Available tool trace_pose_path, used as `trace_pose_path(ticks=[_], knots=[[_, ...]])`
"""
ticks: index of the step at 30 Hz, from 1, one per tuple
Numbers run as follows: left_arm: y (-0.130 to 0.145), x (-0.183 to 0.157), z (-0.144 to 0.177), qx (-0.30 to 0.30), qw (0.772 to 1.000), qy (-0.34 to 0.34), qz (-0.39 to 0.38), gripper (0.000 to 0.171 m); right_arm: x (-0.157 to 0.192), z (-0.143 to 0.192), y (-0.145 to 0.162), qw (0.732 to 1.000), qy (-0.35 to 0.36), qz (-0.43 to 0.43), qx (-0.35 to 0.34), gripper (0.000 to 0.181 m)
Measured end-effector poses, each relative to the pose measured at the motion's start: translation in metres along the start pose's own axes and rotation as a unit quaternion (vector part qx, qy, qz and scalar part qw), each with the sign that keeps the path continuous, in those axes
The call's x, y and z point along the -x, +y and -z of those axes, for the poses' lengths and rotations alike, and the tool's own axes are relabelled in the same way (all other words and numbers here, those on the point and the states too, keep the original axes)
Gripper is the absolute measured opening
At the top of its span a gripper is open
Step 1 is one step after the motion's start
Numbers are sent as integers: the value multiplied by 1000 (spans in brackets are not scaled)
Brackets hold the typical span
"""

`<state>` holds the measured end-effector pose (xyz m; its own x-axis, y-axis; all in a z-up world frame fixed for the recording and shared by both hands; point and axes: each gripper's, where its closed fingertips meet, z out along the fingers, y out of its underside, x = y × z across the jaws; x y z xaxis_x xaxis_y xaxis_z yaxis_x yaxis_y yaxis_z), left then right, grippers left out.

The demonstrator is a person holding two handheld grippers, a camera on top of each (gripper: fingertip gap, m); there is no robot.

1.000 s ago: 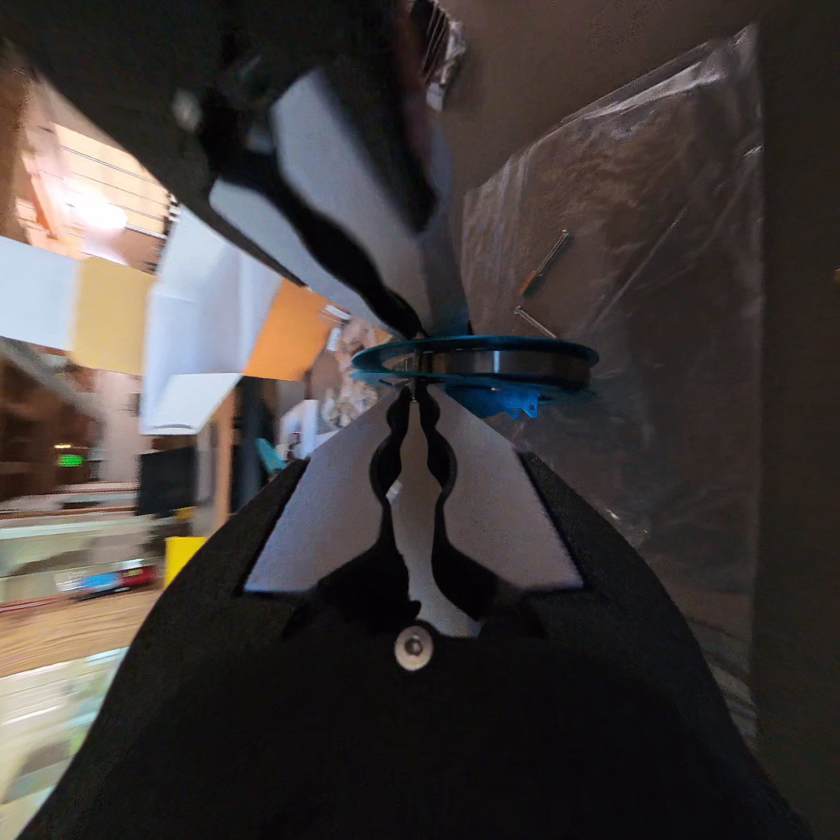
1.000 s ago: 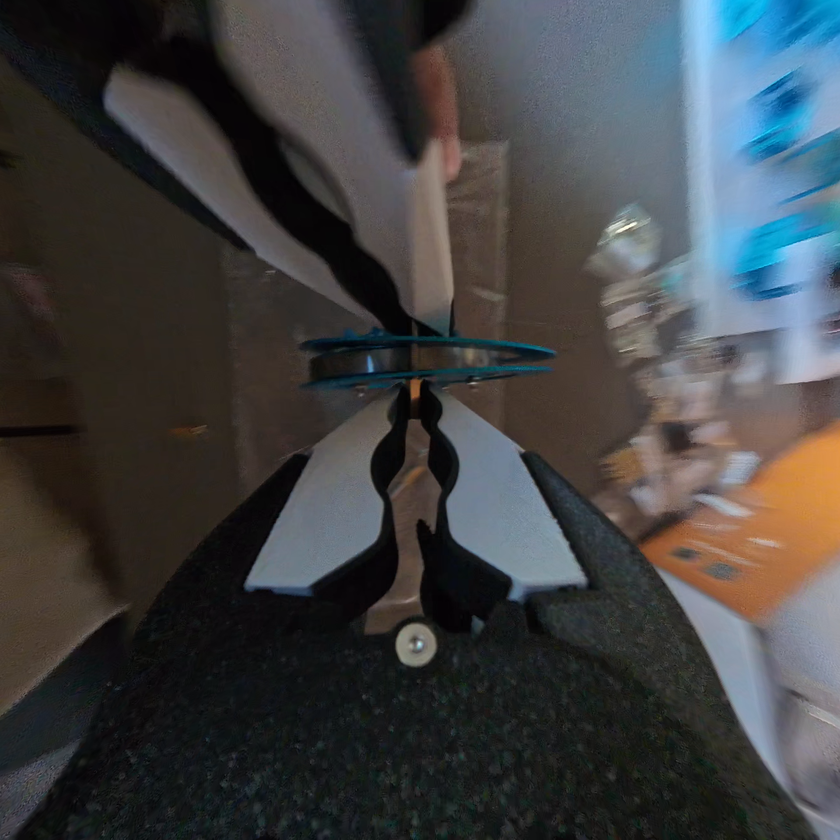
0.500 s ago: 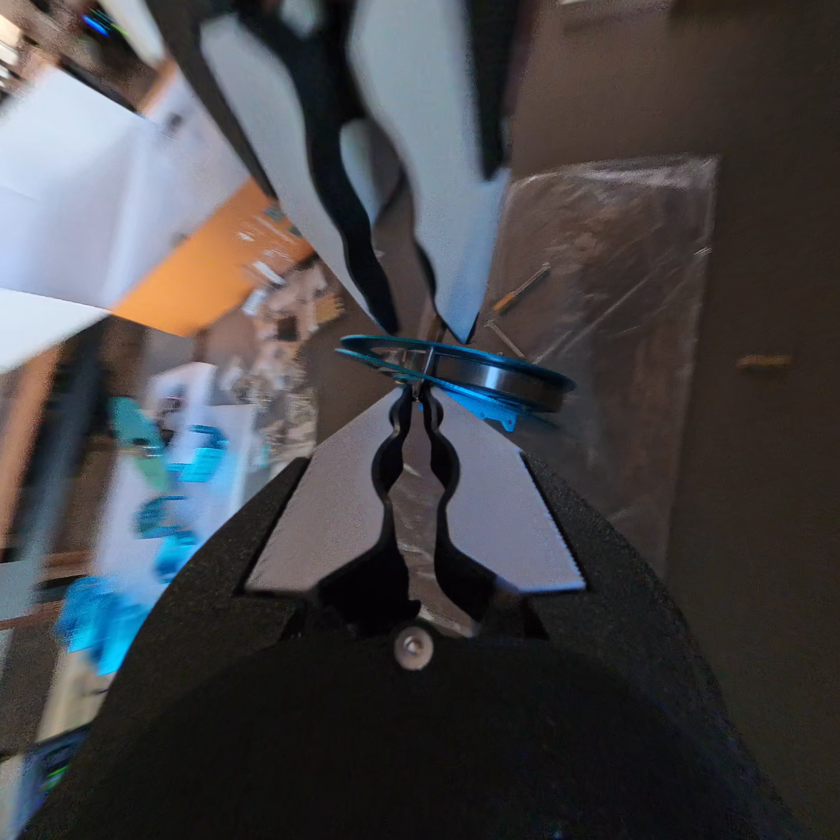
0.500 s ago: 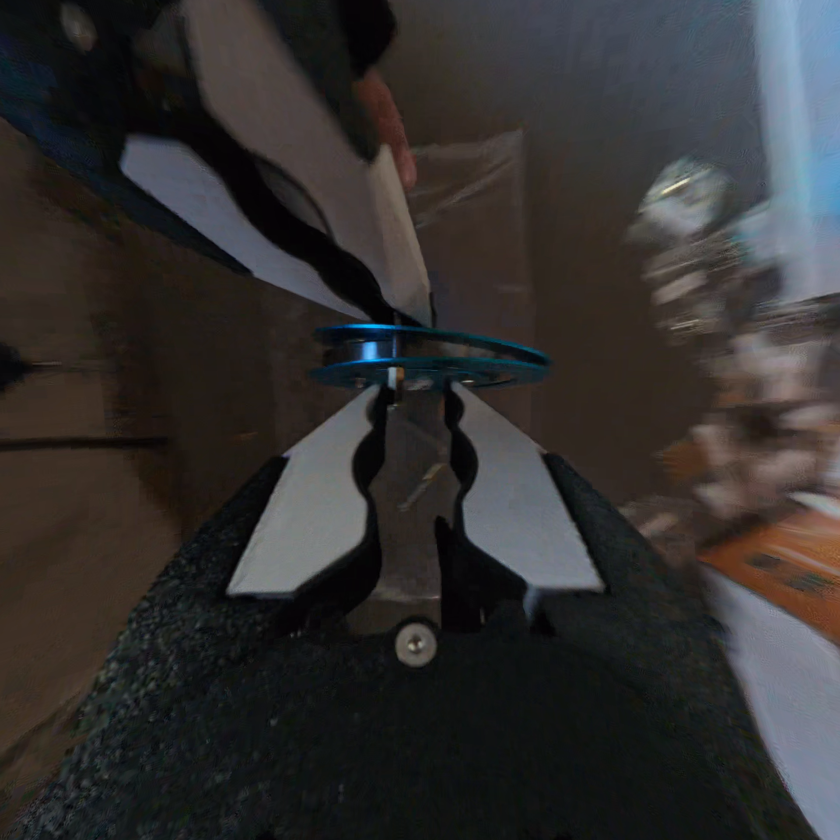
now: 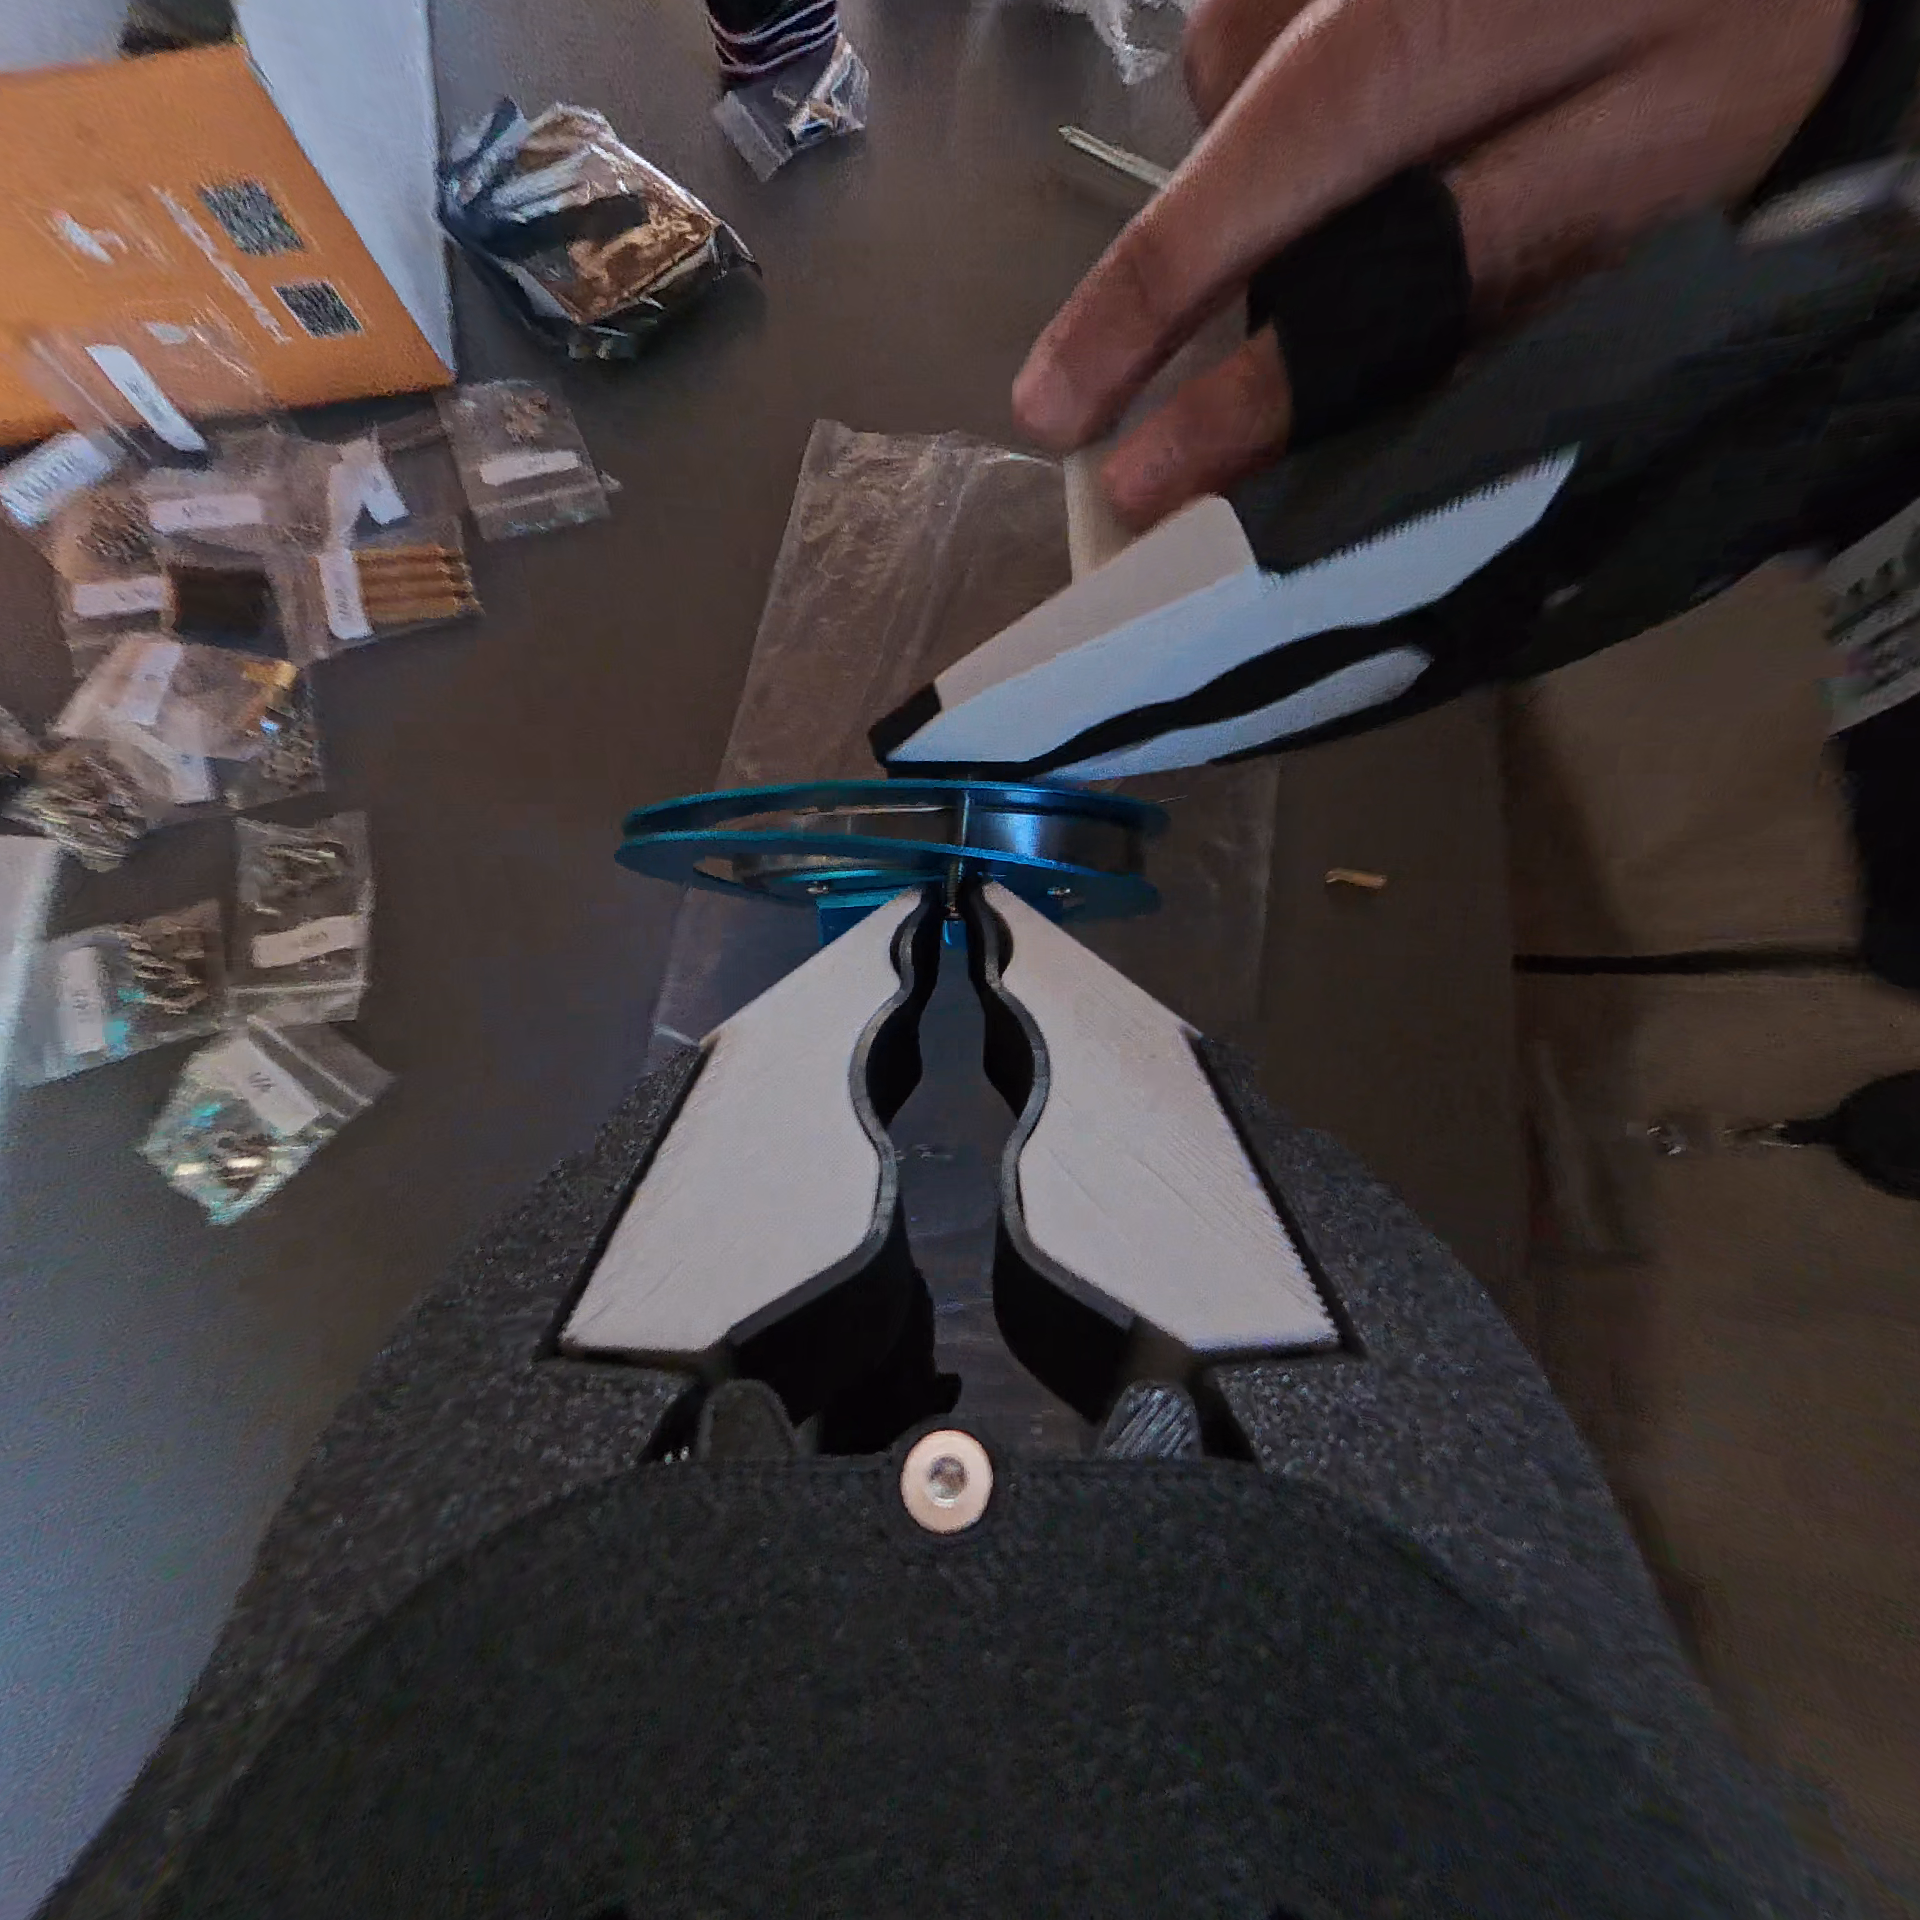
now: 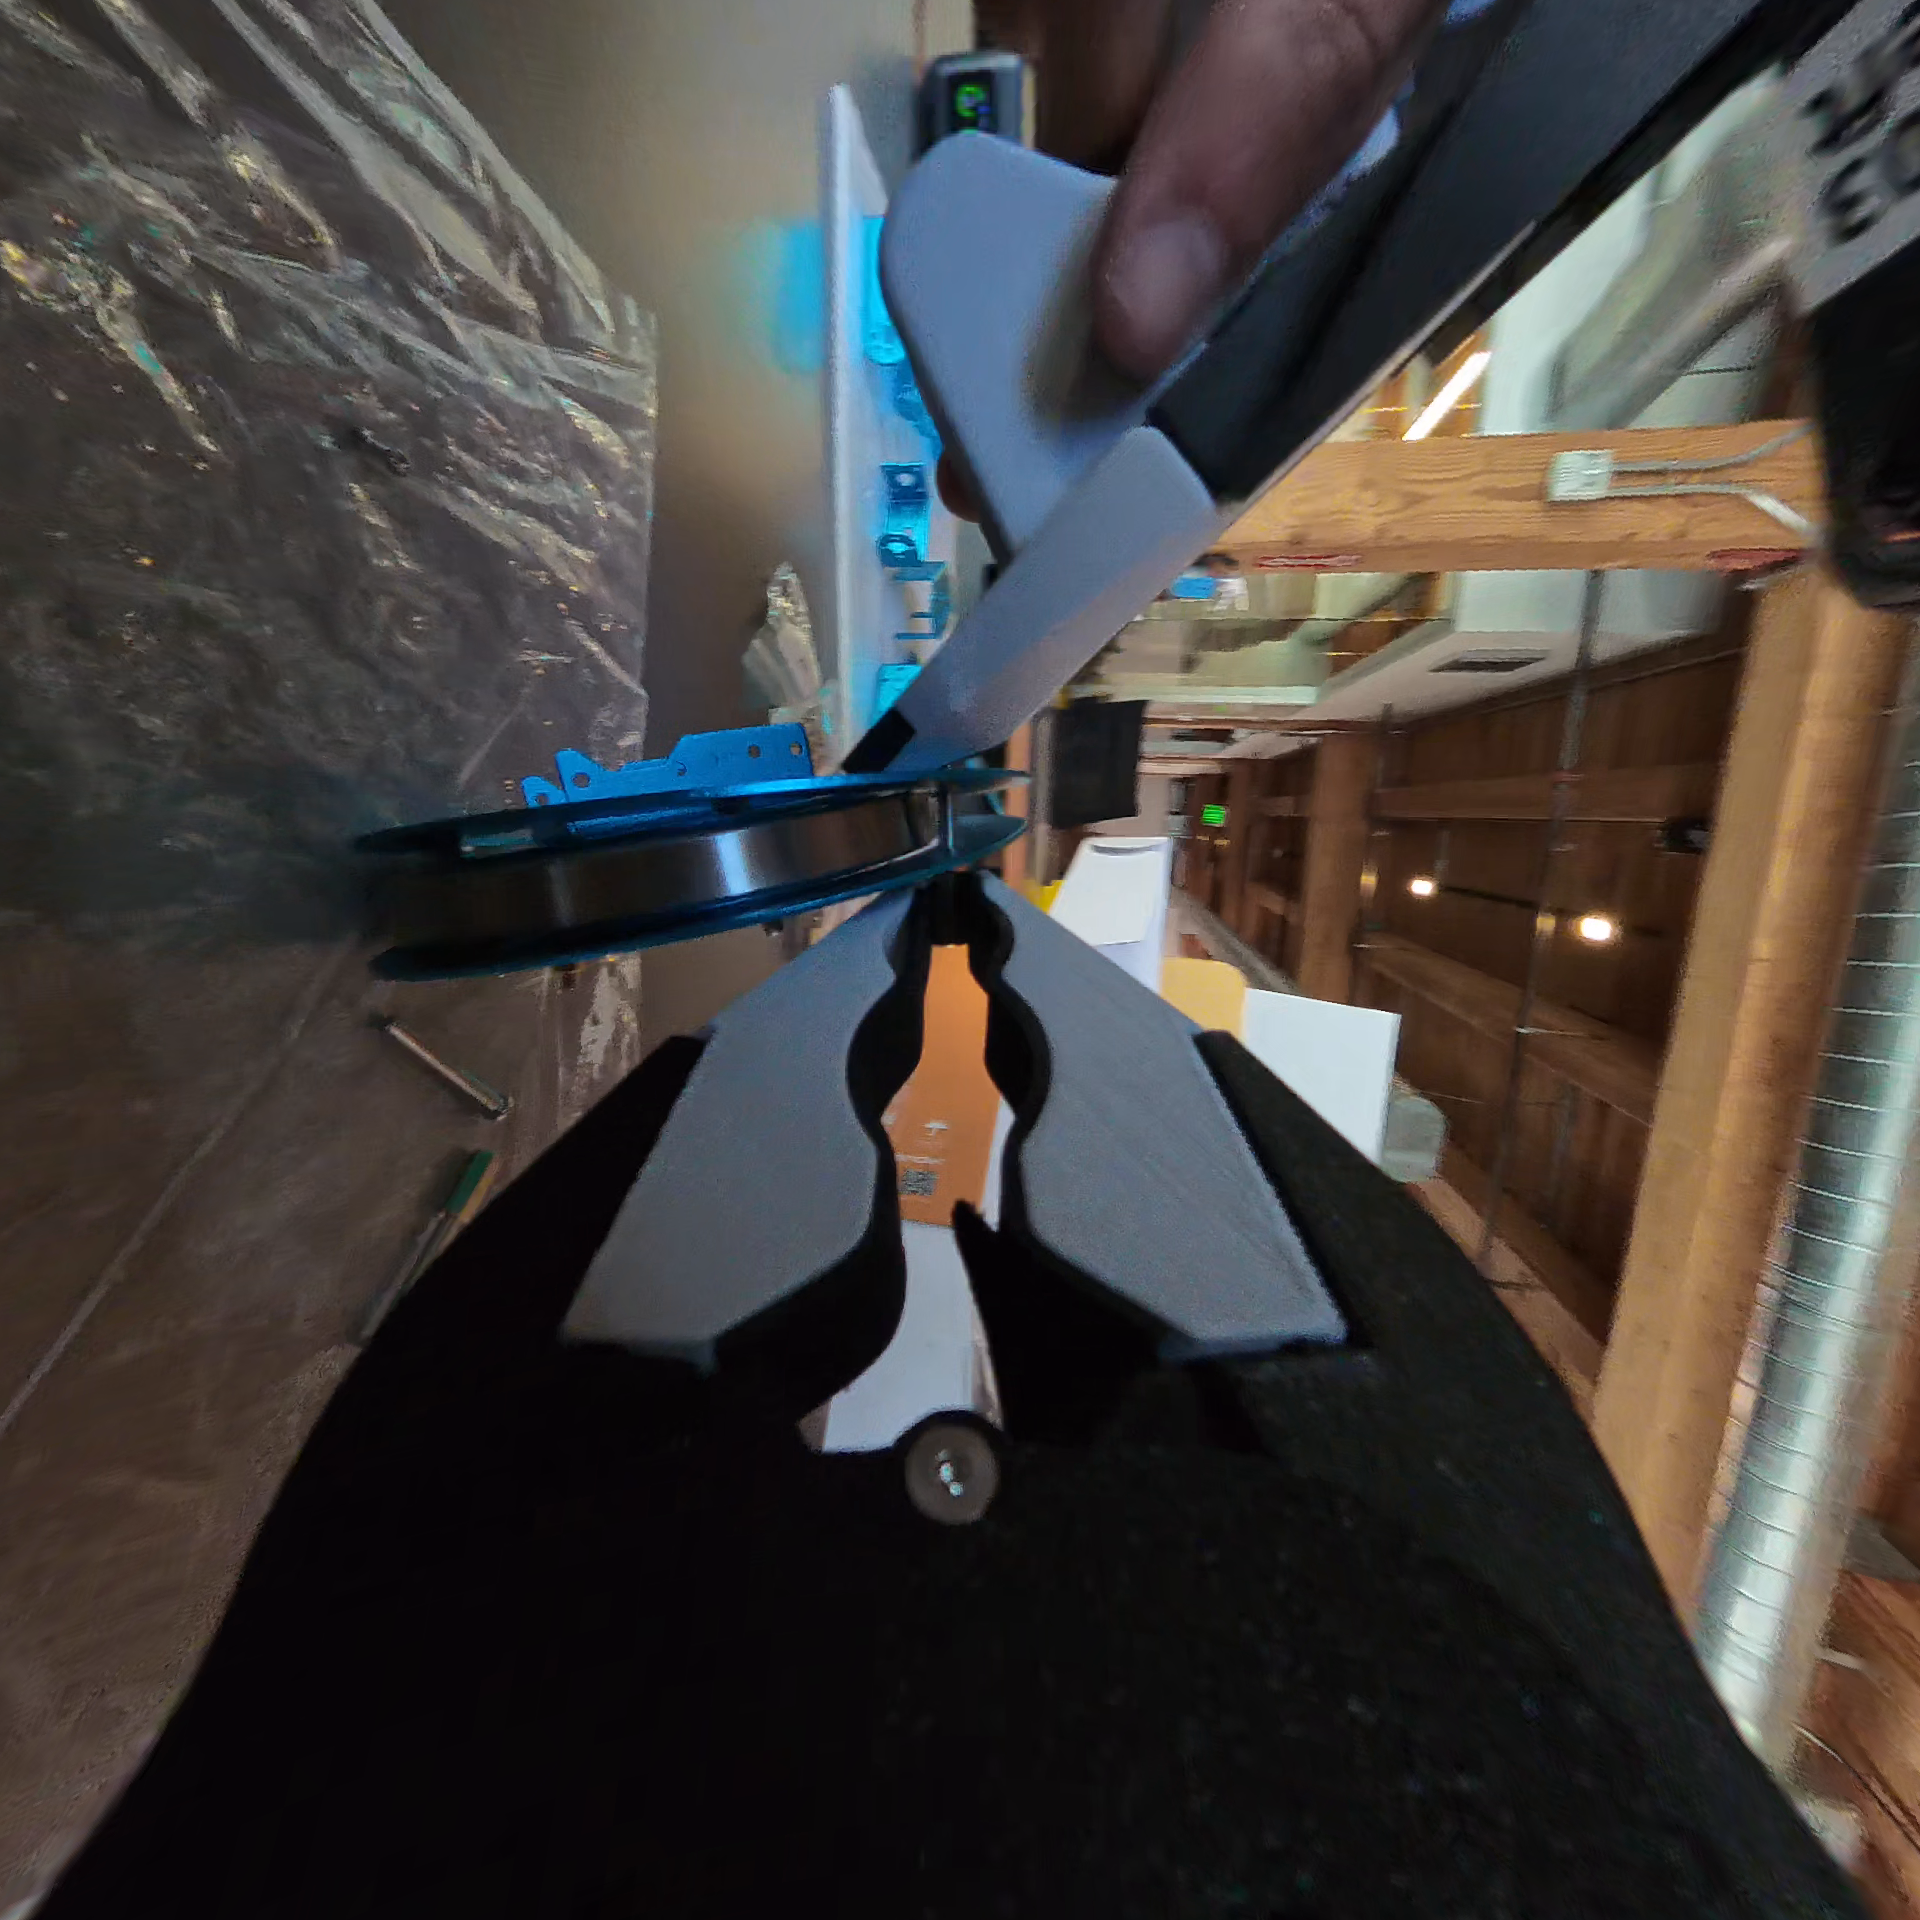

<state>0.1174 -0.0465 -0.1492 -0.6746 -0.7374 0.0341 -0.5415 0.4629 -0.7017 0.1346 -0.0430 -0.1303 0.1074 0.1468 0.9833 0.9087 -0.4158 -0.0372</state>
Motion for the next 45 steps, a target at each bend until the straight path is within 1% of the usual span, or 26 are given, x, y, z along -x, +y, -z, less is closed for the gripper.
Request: trace_pose_path(ticks=[3,5,7,9,10,11,13,14,15,16,17,18,19,20,22,24,26,27,28,30,32,34,38,40,42,45], knots=[[3,0,0,8,992,-77,-100,2,6,4,-6,986,-139,-83,-25,3],[1,-4,-2,-7,979,-133,-157,2,12,11,-8,949,-270,-158,-41,4],[-2,-7,-4,-16,960,-189,-206,1,18,19,-8,893,-391,-223,-36,4],[-4,-5,-3,-15,930,-257,-263,1,20,24,-8,814,-497,-302,-12,5],[-6,-4,-2,-13,912,-291,-288,2,21,26,-8,765,-546,-341,6,5],[-9,-3,-1,-9,886,-330,-325,1,22,30,-8,702,-602,-379,29,4],[-12,-1,-1,8,827,-398,-398,1,25,43,-13,559,-704,-434,63,4],[-12,-1,0,10,807,-417,-418,1,24,47,-16,486,-737,-465,72,4],[-13,-1,0,6,800,-425,-423,1,24,50,-18,416,-762,-490,79,4],[-13,-2,-1,2,800,-426,-423,1,23,53,-19,361,-778,-507,82,4],[-14,-3,-1,1,798,-426,-426,2,23,54,-20,331,-786,-516,81,4],[-14,-3,-1,2,798,-424,-430,2,23,56,-21,326,-788,-517,75,5],[-14,-2,-1,1,804,-419,-423,2,24,56,-21,346,-782,-514,64,5],[-14,-1,0,-4,817,-407,-408,2,24,52,-20,390,-767,-508,47,5],[-12,1,-1,-14,864,-355,-356,2,24,43,-16,523,-706,-477,13,4],[-11,1,-2,-21,913,-289,-288,3,21,32,-8,681,-606,-410,-15,12],[-8,4,-1,-9,940,-243,-241,2,15,25,-1,815,-481,-324,-22,20],[-7,5,0,-4,950,-222,-219,2,10,22,2,869,-411,-276,-21,24],[-5,5,0,0,961,-200,-192,2,4,20,3,910,-343,-233,-22,27],[-3,5,1,8,976,-163,-143,2,5,22,2,957,-247,-151,-17,26],[-2,3,1,17,984,-138,-115,2,8,19,3,984,-160,-72,3,33],[-3,0,1,22,986,-127,-110,2,9,14,1,995,-97,-25,3,29],[-2,-3,0,33,981,-136,-135,2,7,10,-6,997,-75,-32,-17,5],[-3,-2,0,23,970,-167,-177,2,9,10,-7,987,-129,-93,-23,3],[-5,-4,-1,16,953,-202,-226,2,16,13,-7,950,-244,-192,-23,3],[-9,-4,-1,8,911,-277,-306,2,24,21,-8,839,-422,-343,-9,4]])
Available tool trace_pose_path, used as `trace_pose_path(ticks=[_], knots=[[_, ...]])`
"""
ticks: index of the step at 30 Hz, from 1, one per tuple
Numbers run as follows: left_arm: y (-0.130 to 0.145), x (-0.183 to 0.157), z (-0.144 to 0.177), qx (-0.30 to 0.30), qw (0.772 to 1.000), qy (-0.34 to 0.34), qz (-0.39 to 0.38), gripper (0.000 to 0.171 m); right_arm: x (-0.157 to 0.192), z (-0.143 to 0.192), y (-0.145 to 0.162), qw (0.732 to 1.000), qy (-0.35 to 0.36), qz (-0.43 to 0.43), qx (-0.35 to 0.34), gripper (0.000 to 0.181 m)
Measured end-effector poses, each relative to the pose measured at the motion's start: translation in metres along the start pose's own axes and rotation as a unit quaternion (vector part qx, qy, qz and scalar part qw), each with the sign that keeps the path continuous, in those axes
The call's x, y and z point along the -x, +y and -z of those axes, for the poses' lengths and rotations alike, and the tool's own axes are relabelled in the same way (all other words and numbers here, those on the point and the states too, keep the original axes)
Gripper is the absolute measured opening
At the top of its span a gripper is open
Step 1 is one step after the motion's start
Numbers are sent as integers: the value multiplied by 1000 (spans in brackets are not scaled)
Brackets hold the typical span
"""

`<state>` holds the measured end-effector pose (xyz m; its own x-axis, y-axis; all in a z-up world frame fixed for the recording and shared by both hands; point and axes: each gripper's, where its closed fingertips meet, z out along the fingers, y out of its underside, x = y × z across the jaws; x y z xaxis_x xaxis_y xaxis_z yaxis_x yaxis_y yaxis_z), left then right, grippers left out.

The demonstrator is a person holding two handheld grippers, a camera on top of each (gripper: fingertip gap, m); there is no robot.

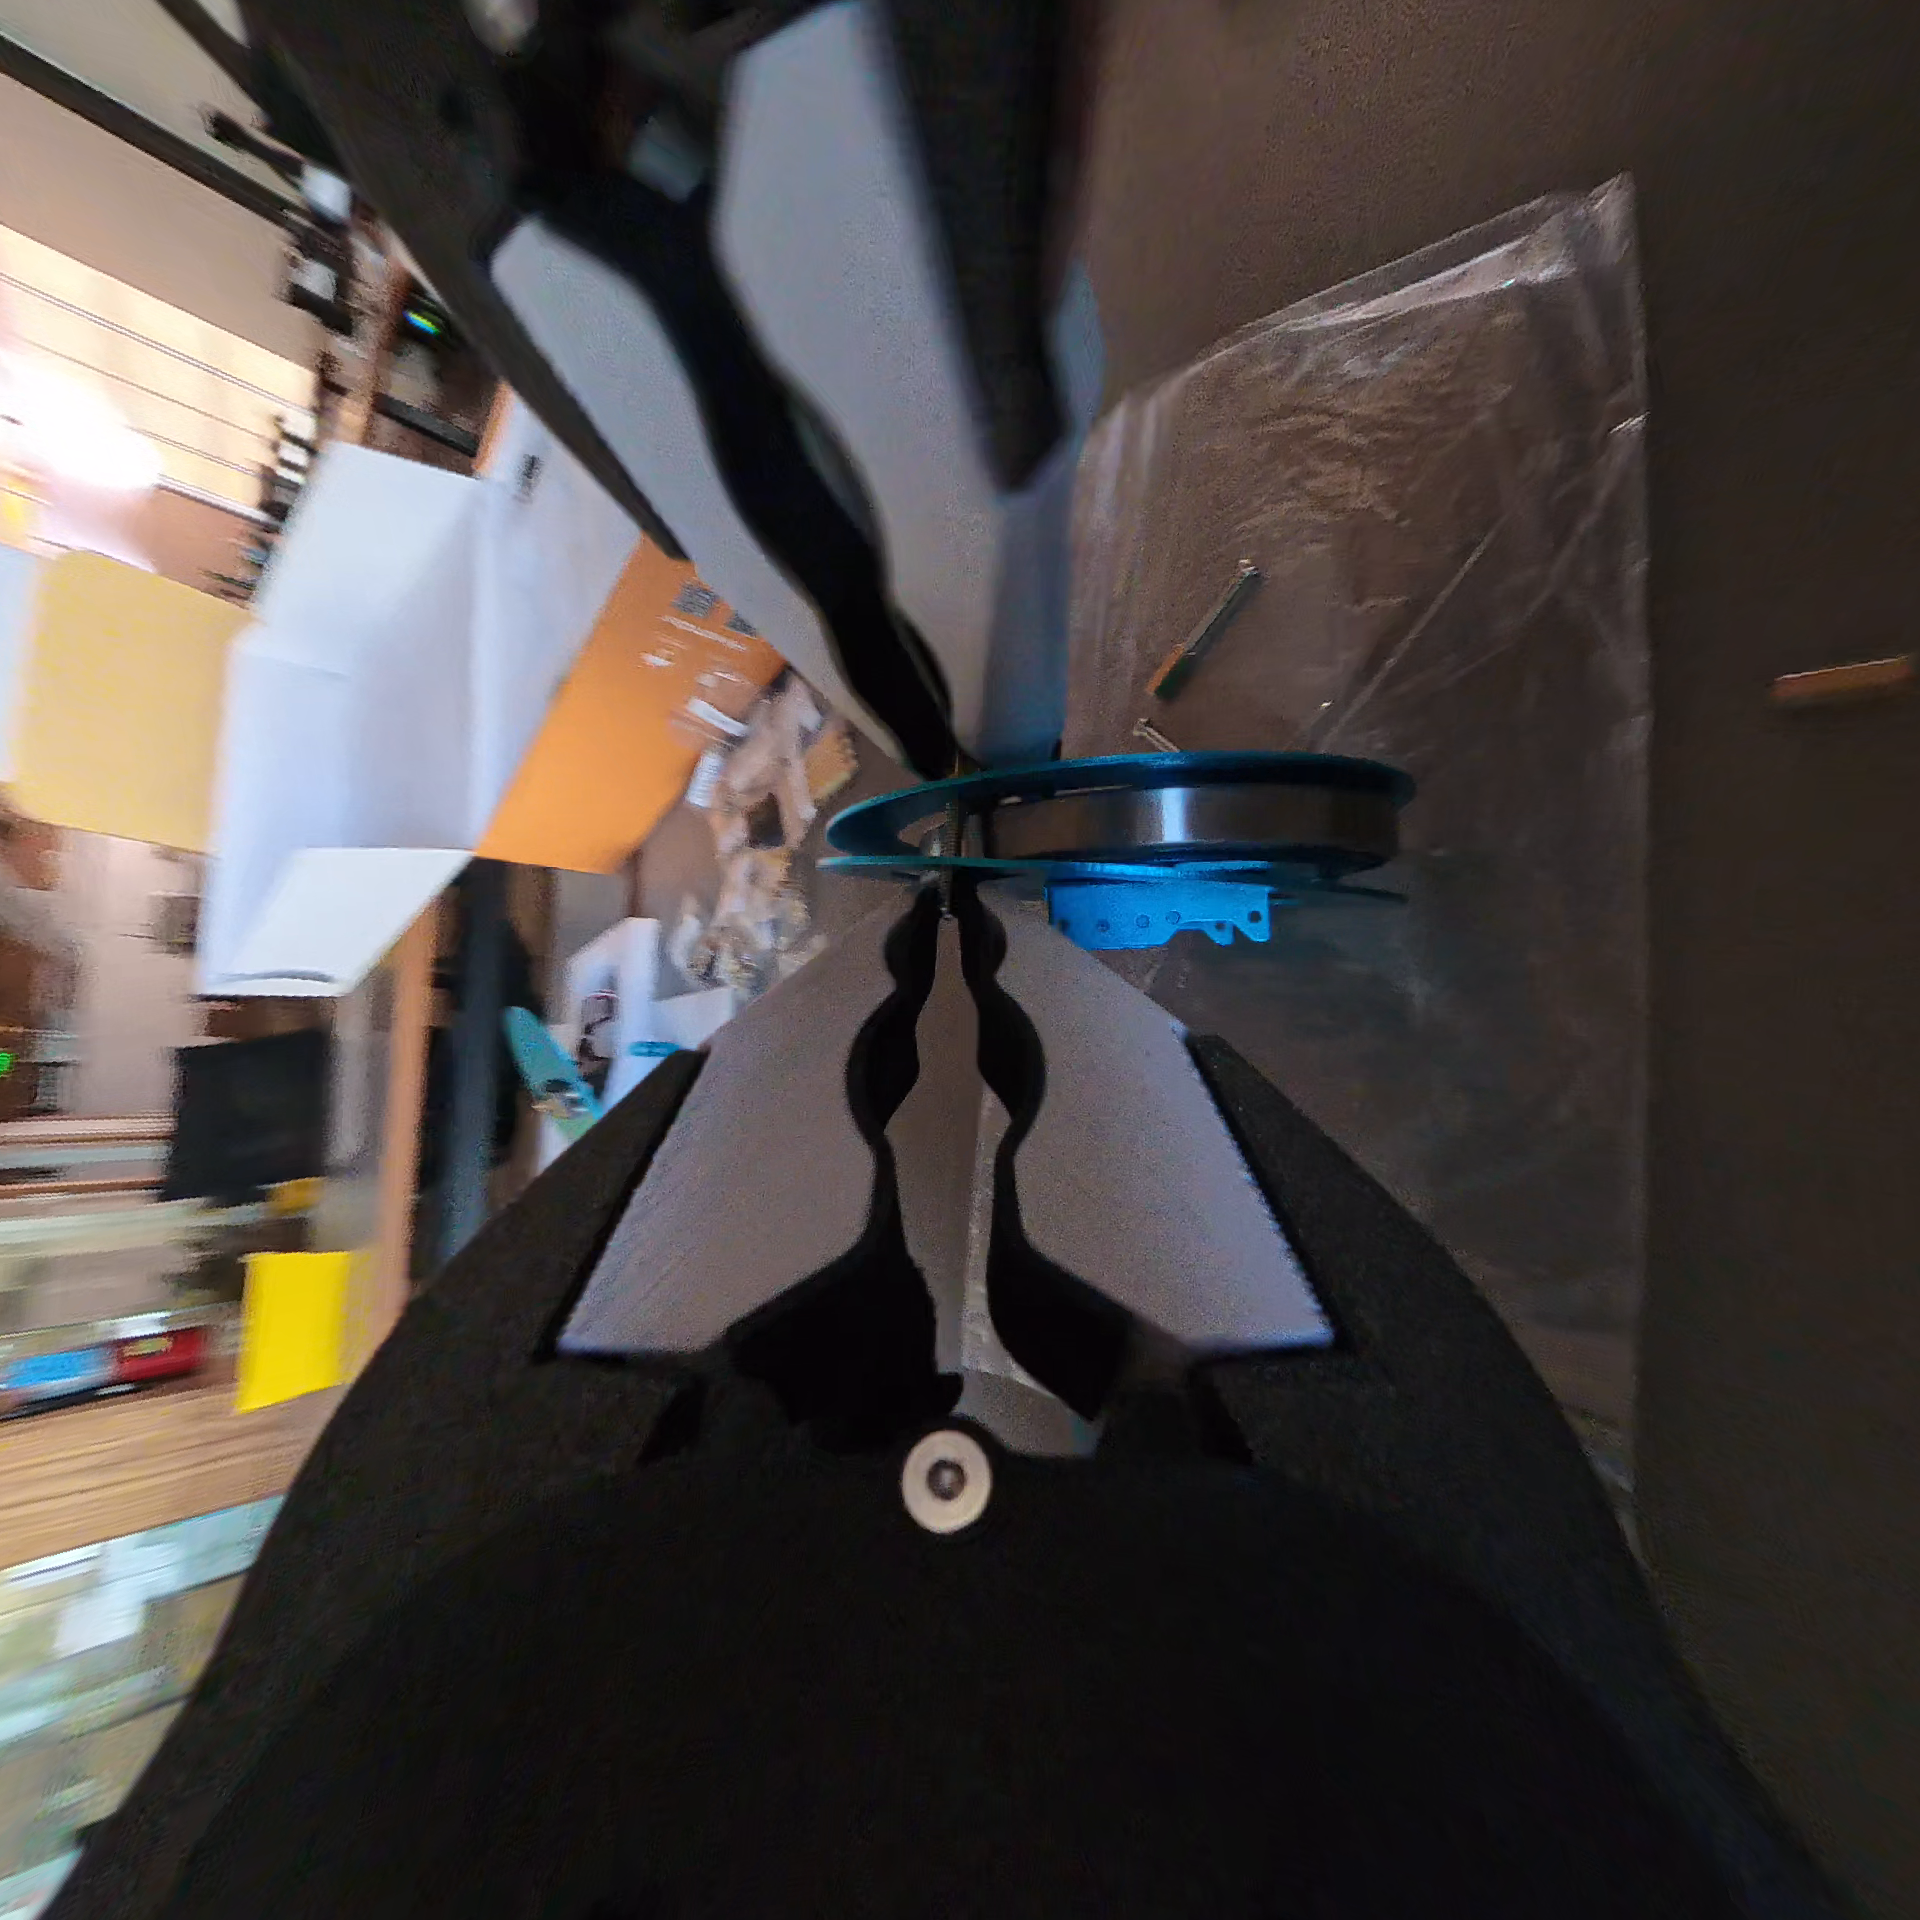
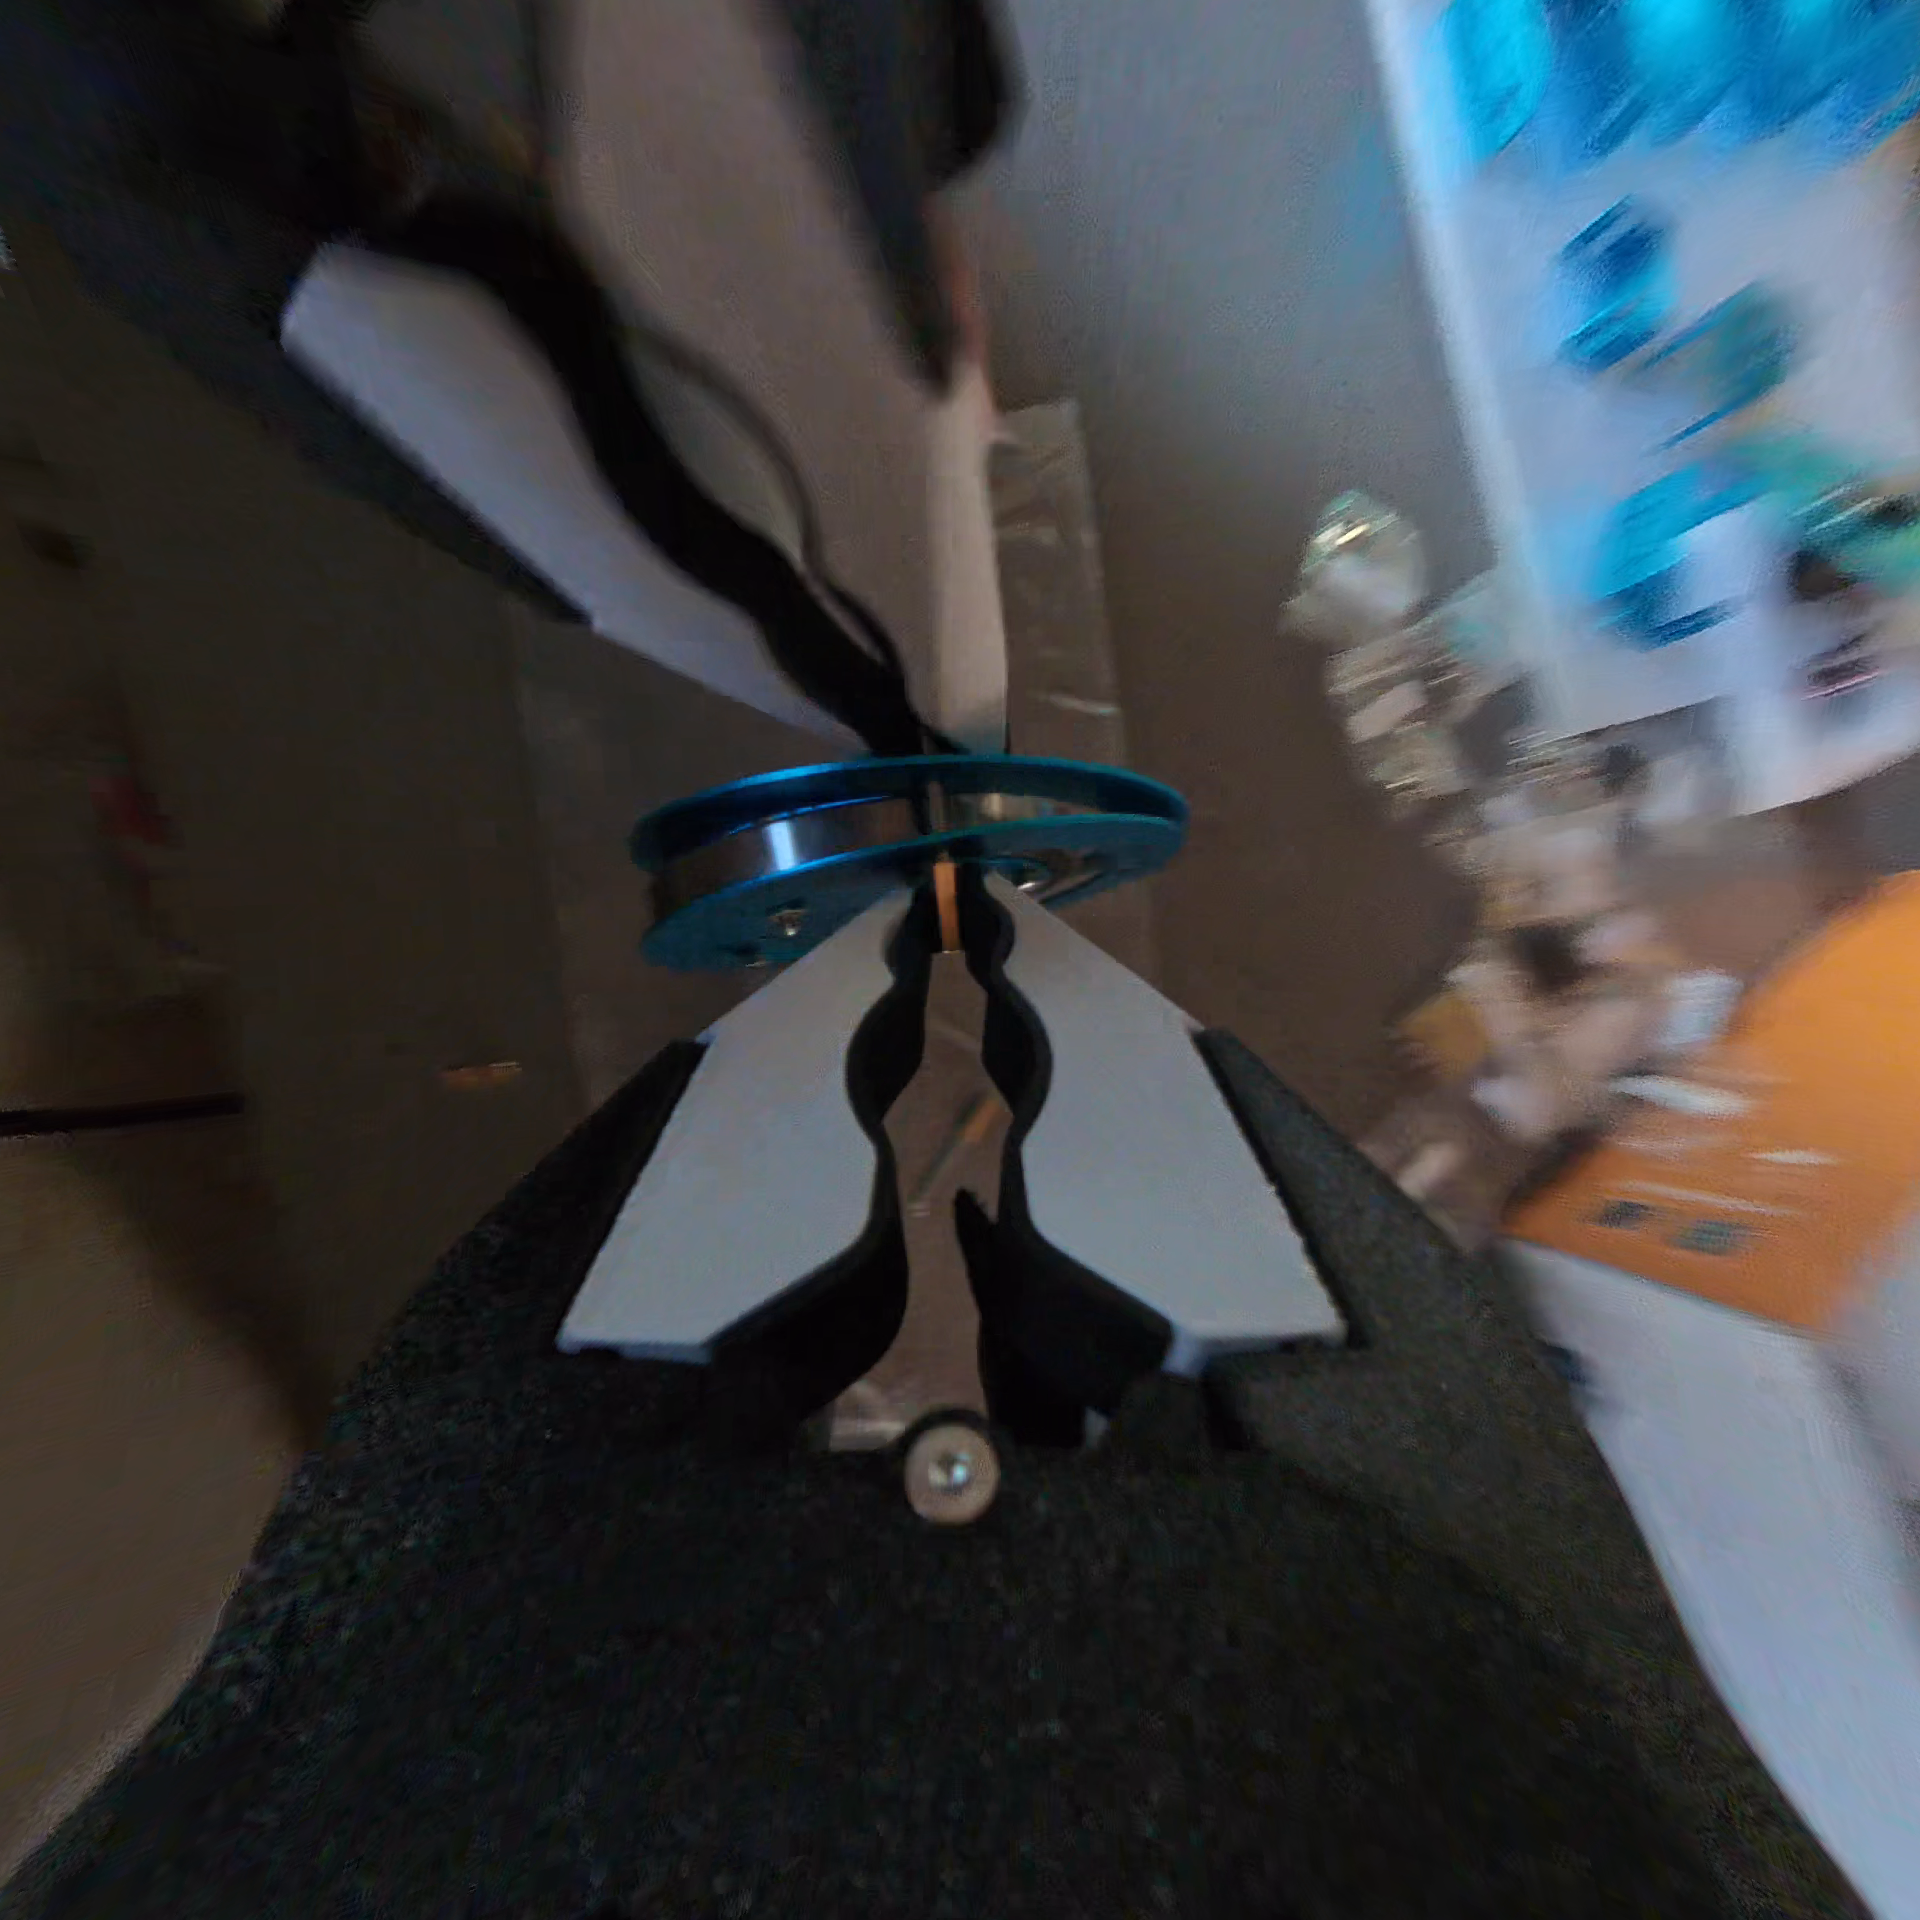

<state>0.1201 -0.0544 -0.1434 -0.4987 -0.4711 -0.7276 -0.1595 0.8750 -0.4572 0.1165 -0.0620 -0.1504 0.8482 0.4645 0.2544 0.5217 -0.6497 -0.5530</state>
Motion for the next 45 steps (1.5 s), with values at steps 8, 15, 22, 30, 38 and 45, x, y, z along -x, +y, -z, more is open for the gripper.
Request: trace_pose_path(ticks=[8,15,22,30,38,45], knots=[[-10,1,0,-18,964,-181,-193,1,34,20,-3,756,-500,-419,54,3],[-11,0,3,-50,967,-193,-157,3,37,18,-1,800,-476,-364,14,7],[-8,1,3,-62,980,-166,-89,3,21,7,5,952,-220,-194,-87,26],[-7,-2,5,-65,981,-166,-79,3,19,23,-8,972,49,-109,-200,12],[4,-4,13,-58,984,-160,-48,4,18,16,-16,956,62,-137,-252,5],[30,-8,22,-37,988,-127,76,5,14,5,-30,909,-112,-252,-312,4]])
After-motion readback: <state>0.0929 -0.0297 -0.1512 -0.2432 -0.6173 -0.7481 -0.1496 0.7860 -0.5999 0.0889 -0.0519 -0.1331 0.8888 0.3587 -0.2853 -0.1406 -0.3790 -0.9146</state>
